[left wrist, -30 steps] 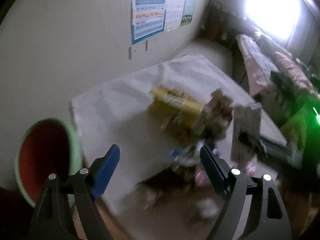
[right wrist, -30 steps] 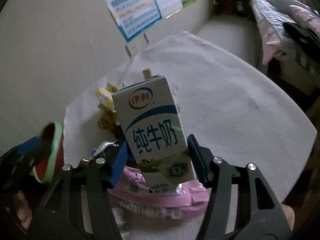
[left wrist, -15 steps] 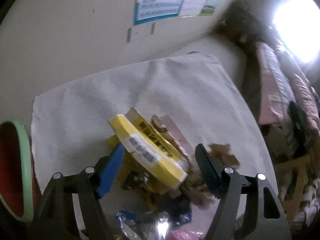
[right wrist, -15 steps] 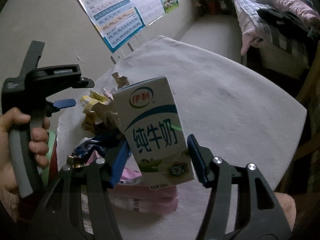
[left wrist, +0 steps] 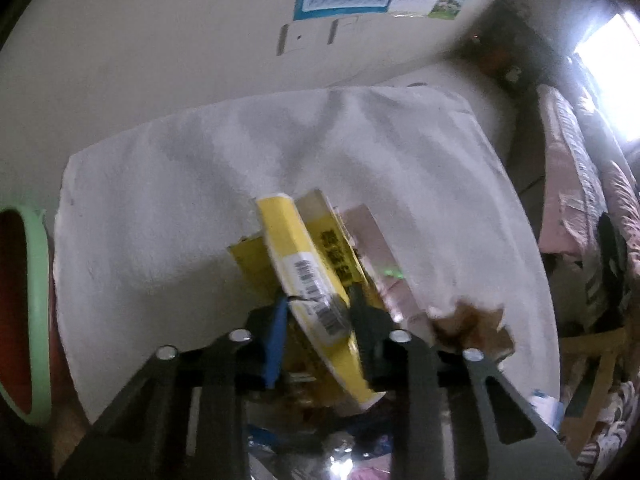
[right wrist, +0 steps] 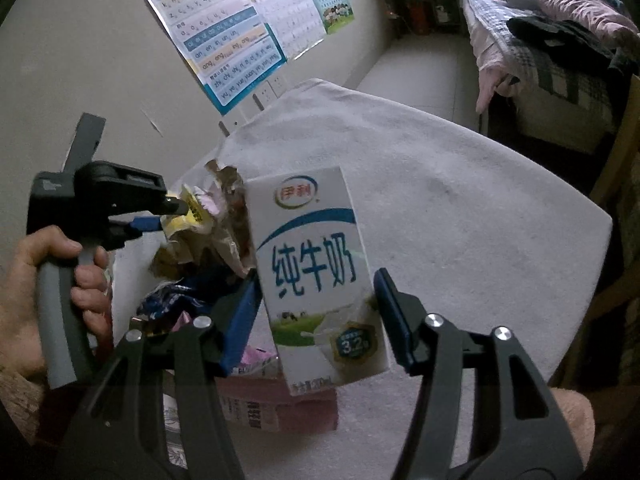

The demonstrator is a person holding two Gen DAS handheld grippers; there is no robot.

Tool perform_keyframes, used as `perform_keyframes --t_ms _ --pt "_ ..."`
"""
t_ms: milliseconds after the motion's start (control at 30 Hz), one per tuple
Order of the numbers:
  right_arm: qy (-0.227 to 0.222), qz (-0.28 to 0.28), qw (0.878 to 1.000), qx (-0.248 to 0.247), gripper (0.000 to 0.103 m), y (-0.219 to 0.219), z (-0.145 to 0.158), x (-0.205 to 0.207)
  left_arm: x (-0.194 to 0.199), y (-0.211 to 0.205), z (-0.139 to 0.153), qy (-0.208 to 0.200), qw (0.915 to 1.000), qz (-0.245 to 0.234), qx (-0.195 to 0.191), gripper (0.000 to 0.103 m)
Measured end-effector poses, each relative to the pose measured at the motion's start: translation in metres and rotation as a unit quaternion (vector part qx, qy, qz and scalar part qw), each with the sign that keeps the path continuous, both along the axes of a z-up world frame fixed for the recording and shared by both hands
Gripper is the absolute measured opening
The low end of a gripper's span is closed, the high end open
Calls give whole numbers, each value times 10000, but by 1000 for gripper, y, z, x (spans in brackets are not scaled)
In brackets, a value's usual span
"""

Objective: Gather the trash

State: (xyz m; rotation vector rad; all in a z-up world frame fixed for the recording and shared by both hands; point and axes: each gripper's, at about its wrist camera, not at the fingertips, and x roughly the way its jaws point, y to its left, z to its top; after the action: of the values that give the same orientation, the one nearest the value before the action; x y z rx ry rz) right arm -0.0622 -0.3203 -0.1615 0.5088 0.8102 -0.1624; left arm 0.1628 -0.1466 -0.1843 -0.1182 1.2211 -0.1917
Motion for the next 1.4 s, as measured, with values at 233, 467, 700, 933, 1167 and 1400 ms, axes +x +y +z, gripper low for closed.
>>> perform_keyframes --t_ms 233,467,700,933,1167,1400 --pt "-70 -27 9999 -147 55 2 5 -1 -16 7 40 -575 9978 -285 -141 15" --pt "95 176 9994 -294 54 10 11 4 -45 25 82 -1197 9902 -711 -64 15" --pt "734 186 9969 -226 55 3 -8 8 -48 57 80 -1118 9854 -1191 479 16" --pt "935 208 9949 -328 55 8 -14 9 -33 84 34 -644 9897 -1004 794 17" --pt "1021 227 9941 -300 55 9 -12 8 -32 85 9 -473 9884 -1067 970 32" --pt "1112 198 9933 -225 56 6 -14 9 -42 93 4 -427 9899 -989 926 45"
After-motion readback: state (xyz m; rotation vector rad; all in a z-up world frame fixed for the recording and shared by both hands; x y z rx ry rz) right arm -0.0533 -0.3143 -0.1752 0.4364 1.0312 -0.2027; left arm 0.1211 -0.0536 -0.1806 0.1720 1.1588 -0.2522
